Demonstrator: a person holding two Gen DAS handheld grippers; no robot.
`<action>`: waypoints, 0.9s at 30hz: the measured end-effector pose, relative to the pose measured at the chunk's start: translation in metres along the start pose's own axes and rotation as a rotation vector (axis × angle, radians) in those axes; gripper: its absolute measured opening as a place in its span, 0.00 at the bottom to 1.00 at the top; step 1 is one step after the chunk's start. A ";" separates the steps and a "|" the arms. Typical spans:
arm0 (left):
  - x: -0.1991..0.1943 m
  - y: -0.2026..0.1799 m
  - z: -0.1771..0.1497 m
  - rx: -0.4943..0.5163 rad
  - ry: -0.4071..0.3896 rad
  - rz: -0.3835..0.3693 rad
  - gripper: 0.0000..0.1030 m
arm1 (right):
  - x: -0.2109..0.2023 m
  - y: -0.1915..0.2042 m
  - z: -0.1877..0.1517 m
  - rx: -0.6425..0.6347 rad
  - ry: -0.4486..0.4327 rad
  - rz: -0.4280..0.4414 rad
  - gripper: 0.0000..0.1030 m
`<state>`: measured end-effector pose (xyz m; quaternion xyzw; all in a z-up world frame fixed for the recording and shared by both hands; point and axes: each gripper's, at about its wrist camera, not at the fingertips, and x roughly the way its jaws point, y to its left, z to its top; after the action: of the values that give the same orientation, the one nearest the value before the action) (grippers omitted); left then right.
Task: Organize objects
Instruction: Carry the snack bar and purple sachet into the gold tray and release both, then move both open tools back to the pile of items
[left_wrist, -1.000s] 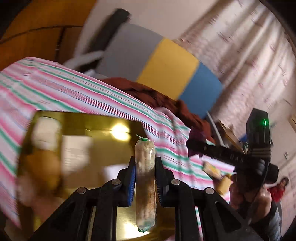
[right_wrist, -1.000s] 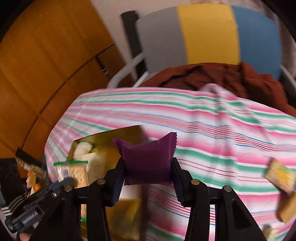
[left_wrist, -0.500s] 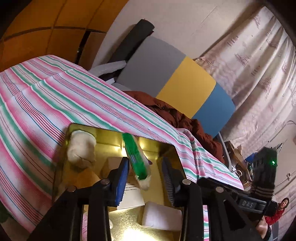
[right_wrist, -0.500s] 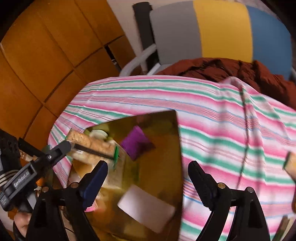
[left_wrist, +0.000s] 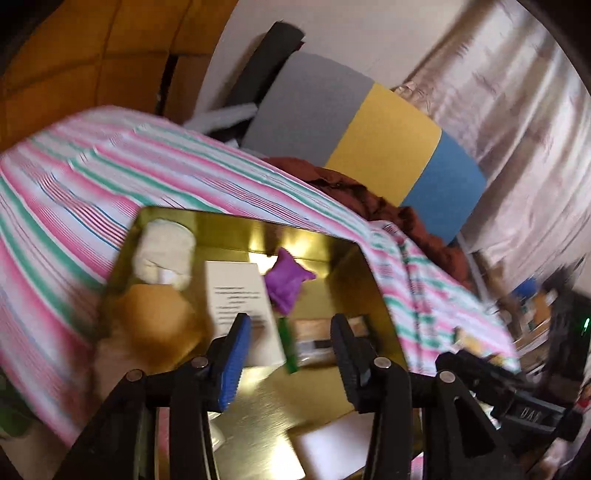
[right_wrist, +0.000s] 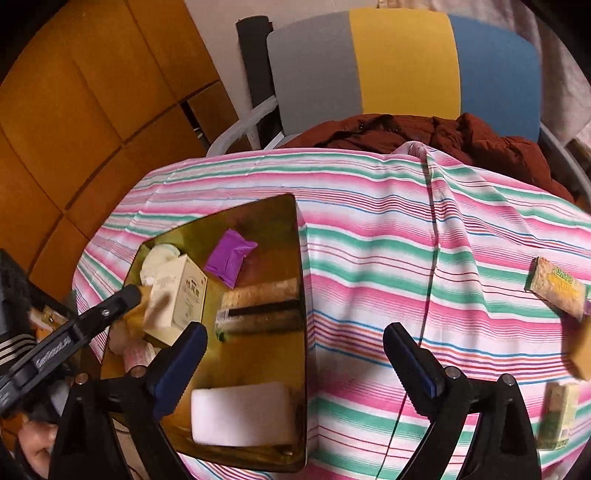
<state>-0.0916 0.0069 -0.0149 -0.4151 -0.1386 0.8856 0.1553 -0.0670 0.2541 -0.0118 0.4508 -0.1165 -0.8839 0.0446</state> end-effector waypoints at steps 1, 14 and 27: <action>-0.004 -0.001 -0.003 0.016 -0.007 0.020 0.44 | 0.001 0.002 -0.002 -0.012 -0.001 -0.008 0.95; -0.025 -0.007 -0.025 0.071 -0.048 0.202 0.49 | -0.009 0.034 -0.025 -0.169 -0.068 -0.100 0.98; -0.034 -0.027 -0.039 0.160 -0.077 0.229 0.52 | -0.026 0.035 -0.036 -0.185 -0.129 -0.159 1.00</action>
<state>-0.0364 0.0229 -0.0058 -0.3800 -0.0251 0.9211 0.0805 -0.0238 0.2190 -0.0029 0.3947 -0.0010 -0.9188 0.0082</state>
